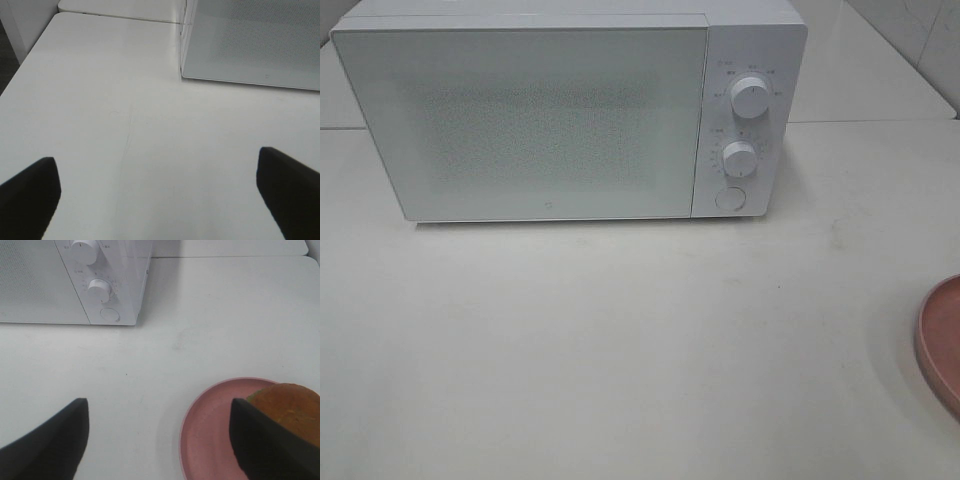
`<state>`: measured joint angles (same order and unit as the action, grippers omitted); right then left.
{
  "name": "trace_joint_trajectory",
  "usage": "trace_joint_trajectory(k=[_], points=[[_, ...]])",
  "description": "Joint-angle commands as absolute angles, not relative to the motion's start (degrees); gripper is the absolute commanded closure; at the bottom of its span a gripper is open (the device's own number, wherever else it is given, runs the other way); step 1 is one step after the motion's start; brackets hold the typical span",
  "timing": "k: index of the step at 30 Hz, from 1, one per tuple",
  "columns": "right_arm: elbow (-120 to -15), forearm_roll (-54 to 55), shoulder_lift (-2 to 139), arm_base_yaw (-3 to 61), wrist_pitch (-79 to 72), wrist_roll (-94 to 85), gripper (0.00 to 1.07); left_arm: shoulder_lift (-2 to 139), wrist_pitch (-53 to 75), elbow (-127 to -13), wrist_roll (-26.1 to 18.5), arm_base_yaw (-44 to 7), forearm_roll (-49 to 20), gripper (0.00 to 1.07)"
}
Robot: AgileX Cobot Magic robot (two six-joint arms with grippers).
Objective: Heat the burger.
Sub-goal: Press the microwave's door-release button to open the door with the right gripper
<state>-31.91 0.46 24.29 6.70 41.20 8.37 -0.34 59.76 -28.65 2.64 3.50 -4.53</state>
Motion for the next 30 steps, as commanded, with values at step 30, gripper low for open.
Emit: trace_joint_trajectory(k=[30], points=[[-32.37, 0.57, 57.93, 6.36, 8.54, 8.48, 0.32, -1.72, 59.24, -28.59, 2.64, 3.21, -4.3, 0.06]])
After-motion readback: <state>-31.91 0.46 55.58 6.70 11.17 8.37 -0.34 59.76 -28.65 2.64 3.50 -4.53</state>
